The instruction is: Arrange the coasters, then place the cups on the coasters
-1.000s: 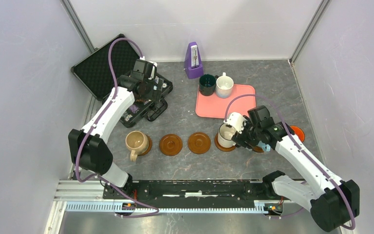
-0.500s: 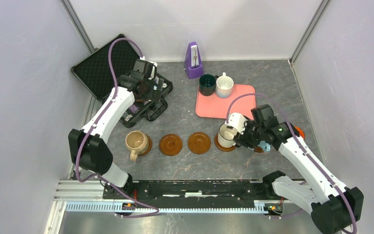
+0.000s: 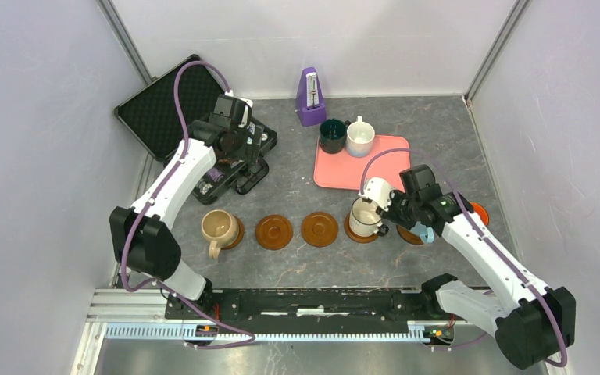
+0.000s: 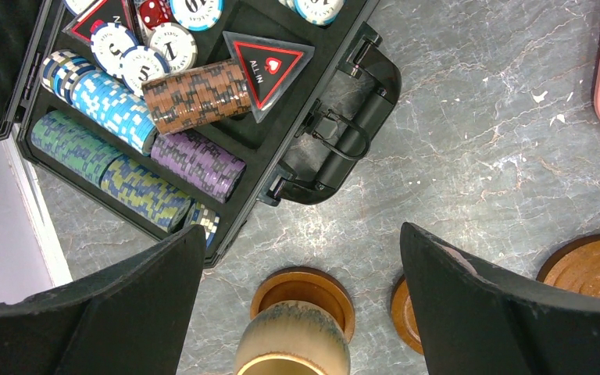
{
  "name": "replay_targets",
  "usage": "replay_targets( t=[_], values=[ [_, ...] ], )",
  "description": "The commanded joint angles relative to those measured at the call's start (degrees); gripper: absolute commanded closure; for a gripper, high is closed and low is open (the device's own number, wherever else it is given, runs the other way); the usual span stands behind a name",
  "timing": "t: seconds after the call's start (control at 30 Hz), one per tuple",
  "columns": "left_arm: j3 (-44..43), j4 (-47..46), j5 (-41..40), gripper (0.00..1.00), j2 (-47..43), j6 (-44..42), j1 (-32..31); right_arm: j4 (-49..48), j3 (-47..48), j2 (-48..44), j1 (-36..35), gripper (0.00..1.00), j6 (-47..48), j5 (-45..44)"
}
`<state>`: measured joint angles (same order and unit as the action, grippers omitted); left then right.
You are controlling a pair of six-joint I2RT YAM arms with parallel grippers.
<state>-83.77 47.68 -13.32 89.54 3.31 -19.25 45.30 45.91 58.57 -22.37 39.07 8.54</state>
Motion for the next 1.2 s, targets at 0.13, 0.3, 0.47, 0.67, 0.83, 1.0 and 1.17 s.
replay_targets(
  t=[0.13,0.3,0.47,0.67,0.83,1.0,1.17],
  values=[
    [-1.38,-0.22,0.40,0.00,-0.72,1.17,0.24,-0.74,-2.97,0.42,0.12,0.68,1.29,6.05],
    [-0.46,-0.30,0.80,0.00,-1.53,1.21,0.25,-0.83,-3.64,0.51,0.13,0.64,1.51,7.86],
    [-0.17,-0.29,0.68,0.00,-1.74,1.52,0.20,-0.42,-3.42,0.62,0.13,0.58,1.71,9.32],
    [-0.26,-0.31,0.66,0.00,-1.57,1.83,0.25,0.52,-2.72,1.69,0.02,0.44,1.07,10.11],
    [-0.30,-0.31,0.71,0.00,-1.51,2.14,0.18,1.66,-1.08,4.16,-0.11,0.34,-3.63,9.39],
    [-0.32,-0.22,0.97,0.00,-0.99,2.36,0.19,3.24,1.37,6.29,-0.38,0.26,-6.60,9.55],
    [-1.45,0.04,0.43,0.00,-0.17,2.14,0.22,2.45,2.26,7.19,-0.43,0.17,-9.43,9.53]
  ],
)
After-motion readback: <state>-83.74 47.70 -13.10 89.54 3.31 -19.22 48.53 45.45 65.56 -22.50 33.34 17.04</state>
